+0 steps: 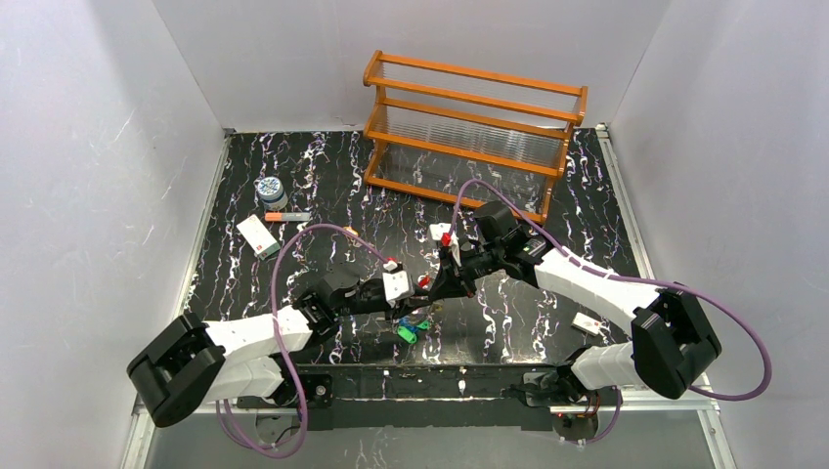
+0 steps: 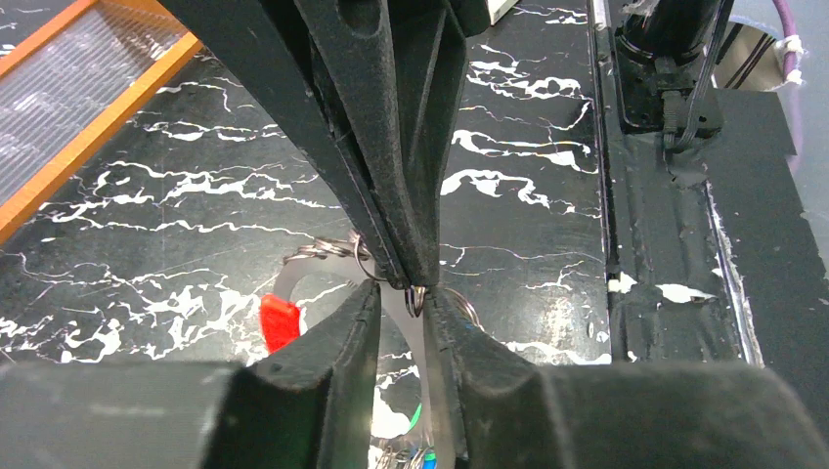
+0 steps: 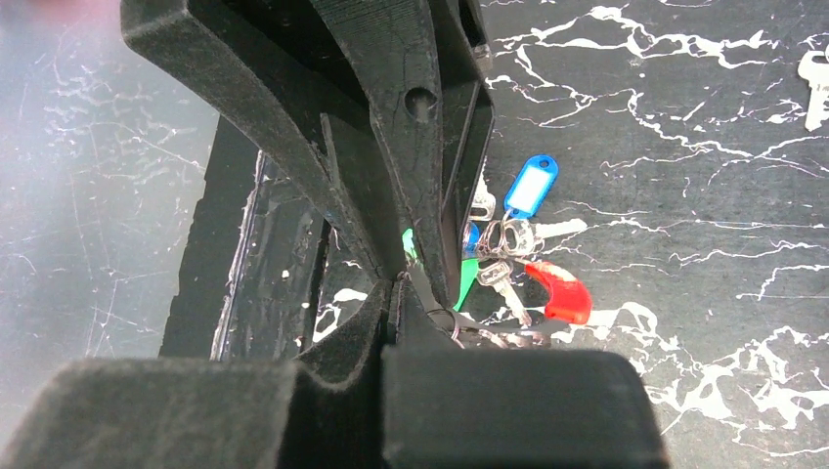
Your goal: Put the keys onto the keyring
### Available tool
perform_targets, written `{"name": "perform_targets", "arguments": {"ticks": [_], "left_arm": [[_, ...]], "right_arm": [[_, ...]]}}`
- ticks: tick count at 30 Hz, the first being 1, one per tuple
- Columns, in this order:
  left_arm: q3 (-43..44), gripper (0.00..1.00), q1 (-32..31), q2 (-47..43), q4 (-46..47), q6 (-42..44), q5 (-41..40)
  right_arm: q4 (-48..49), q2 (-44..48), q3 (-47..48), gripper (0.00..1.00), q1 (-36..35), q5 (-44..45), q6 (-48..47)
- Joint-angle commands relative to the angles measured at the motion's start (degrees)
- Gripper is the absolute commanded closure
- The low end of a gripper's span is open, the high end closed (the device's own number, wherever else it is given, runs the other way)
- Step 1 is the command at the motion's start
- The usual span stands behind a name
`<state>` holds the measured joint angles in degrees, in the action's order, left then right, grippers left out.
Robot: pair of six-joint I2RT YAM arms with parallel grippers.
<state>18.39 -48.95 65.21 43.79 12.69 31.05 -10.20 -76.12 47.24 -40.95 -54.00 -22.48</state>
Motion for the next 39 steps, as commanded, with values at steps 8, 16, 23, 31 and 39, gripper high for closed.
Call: {"name": "perform_targets", "arguments": {"ticks": [8, 16, 23, 31, 39], "left_arm": [[1.69, 1.00, -0.45, 1.64, 2.01, -4.78, -2.50], [-1.60, 1.00, -0.45, -2.61, 2.00, -4.54, -3.49], [-6.55, 1.00, -0.61, -11.43, 2.07, 1.23, -2.98], [-12.22, 1.00, -0.97, -22.01, 2.33, 12.07, -2.84], [-14.01, 1.00, -1.06, -27.39, 2.40, 12.04, -6.14]], "right_arm": [[3.14, 0.78, 1.01, 0.99, -0.66, -0.21, 1.56], [24.99, 11.56, -8.69, 0.31, 0.42, 9.35, 15.36], [32.95, 16.82, -12.50, 0.24, 2.13, 8.71, 20.73], [33.61, 17.70, -12.90, 0.22, 2.27, 5.59, 20.14], [31.41, 15.58, -11.37, 0.21, 2.23, 4.06, 19.21]]}}
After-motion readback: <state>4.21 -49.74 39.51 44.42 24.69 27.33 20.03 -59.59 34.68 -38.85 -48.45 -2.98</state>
